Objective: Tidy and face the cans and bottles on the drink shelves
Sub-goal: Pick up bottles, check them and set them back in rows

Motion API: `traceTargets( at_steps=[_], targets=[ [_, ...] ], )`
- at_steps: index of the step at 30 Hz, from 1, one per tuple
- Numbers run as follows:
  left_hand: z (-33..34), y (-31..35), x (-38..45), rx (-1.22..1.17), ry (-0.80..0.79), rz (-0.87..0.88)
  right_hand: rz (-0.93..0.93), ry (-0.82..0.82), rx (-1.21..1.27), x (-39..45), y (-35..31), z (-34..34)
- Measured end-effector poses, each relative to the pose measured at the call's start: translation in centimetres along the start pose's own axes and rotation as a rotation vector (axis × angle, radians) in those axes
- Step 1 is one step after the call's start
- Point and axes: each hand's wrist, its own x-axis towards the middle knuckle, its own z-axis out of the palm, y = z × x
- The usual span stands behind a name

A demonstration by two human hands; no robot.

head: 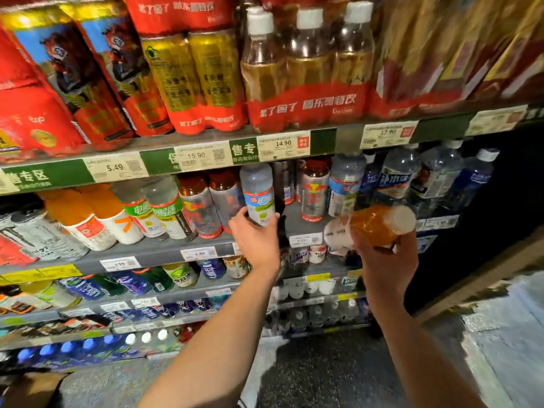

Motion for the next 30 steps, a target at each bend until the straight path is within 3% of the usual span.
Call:
traceTargets(
  at_steps=[6,15,20,22,26,30],
  targets=[
    [0.4,0.2,0.0,-0.013,-0.052,-0.009,0.055,-0.02,0.002,-0.2,0.2,-0.4],
    [1.7,1.1,-1.0,-0.019,-0.287,0.049,0.027,-0.051,0.067,0.1,-0.8,0.6],
    [-0.3,0.1,0.4,-0.085,-0.496,0.092,-0.033,-0.096,0.072,0.3,-1.2,1.8],
    [-1.9,-1.0,1.2,-0.104,-0.397,0.112,-0.05,-0.114,0.071,0.2,-1.3,2.4],
    [-4.5,-1.9,2.4,-0.076,0.015,0.168,-0.057,-0.143,0.095,-0.2,-1.6,3.5],
    [-4.4,-1.2,3.0,-0.028,0.058,0.123,-0.048,-0.2,0.112,-0.7,-1.6,4.3]
  ],
)
